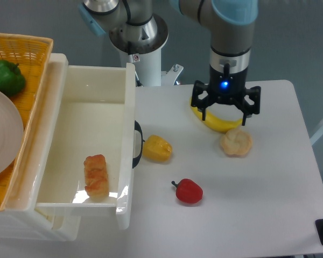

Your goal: Place the square bread in the upper white drawer

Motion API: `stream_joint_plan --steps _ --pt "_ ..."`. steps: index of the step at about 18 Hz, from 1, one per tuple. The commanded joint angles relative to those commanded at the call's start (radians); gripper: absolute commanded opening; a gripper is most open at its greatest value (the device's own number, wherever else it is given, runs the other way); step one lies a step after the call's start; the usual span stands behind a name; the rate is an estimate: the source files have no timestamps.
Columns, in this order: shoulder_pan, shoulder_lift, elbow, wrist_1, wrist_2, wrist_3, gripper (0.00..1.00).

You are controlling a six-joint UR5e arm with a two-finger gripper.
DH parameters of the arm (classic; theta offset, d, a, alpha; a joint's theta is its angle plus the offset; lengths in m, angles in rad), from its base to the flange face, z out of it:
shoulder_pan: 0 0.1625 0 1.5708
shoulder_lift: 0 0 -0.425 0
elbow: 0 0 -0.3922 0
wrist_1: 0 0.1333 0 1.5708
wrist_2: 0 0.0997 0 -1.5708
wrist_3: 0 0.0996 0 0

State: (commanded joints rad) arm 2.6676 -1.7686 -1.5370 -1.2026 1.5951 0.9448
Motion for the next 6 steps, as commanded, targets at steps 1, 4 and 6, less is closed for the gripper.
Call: stream_joint_plan --steps 1,4,6 --pt "-0.002 -0.015 0.000 0.002 0.028 0.009 1.00" --pt "-0.006 -0.052 -0.002 0.012 0.045 0.009 1.00" --pt "-0.011 -0.061 -0.002 0.032 0.045 0.006 1.00"
